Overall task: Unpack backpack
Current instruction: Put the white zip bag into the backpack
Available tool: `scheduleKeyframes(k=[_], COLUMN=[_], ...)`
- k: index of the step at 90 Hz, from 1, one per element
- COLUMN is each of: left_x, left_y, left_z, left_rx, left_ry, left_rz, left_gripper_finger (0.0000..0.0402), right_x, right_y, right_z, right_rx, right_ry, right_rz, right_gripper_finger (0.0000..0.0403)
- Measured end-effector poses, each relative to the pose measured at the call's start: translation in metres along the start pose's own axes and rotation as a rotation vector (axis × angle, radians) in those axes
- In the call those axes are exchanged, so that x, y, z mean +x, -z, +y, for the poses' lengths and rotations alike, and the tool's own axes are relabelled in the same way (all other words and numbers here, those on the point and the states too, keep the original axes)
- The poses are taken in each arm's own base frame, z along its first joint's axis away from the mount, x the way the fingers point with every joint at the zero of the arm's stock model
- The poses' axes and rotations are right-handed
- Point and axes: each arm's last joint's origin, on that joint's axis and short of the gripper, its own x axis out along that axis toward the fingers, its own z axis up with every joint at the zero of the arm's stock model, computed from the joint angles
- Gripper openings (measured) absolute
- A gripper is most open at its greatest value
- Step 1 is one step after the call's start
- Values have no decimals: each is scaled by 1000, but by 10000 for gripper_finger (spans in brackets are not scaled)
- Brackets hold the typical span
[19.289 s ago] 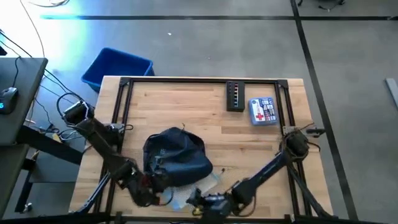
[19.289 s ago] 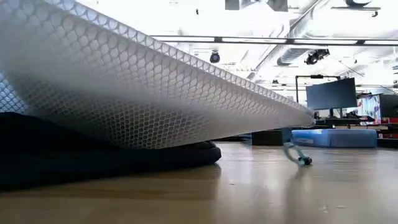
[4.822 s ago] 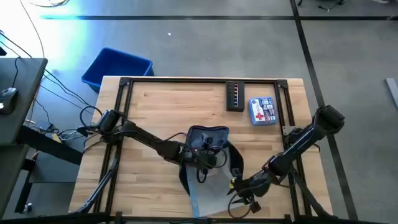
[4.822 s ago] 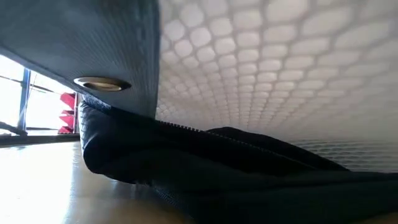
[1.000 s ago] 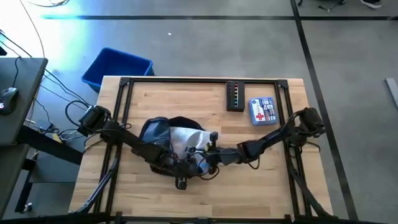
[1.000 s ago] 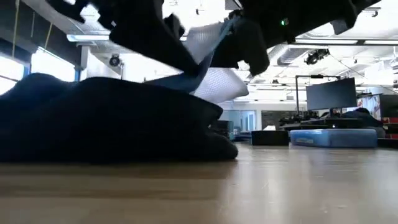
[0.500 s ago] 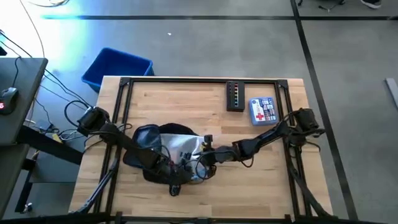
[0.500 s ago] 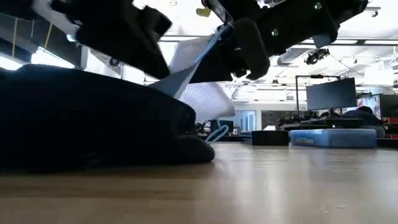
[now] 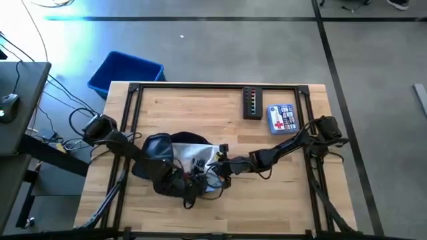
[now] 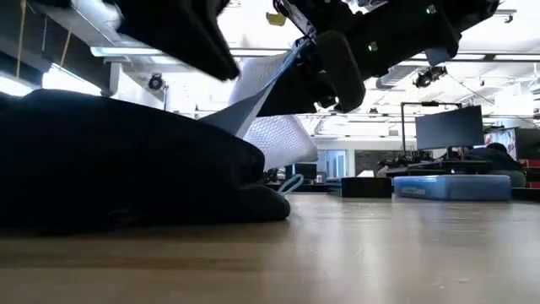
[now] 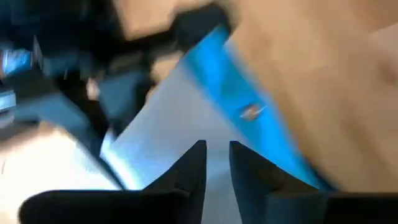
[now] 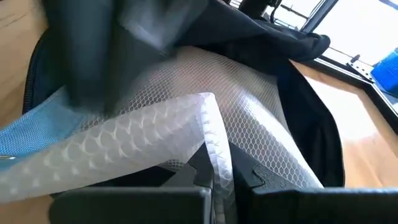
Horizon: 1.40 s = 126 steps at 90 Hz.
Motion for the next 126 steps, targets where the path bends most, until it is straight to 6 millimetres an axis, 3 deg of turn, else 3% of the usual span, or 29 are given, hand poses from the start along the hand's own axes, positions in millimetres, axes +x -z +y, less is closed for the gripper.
scheduleKeyframes(k=[23, 52, 91, 126], left_x=[17, 6, 47, 32], left_y=[8, 11, 20, 21], left_z=[19, 7, 19, 0], left_rx=[-137, -198, -230, -219], left_ry=[-40, -140, -170, -414], left_rz=[3, 38, 36, 0], left_gripper_finger=[77, 78, 78, 78], right_x=[0, -1, -1, -7], right_y=[4, 6, 10, 9], right_z=[1, 2, 4, 14], right_rx=[-15, -31, -44, -97], right_ry=[-8, -16, -13, -11], right_rz=[37, 63, 93, 122], right_gripper_finger=[0, 0, 0, 0])
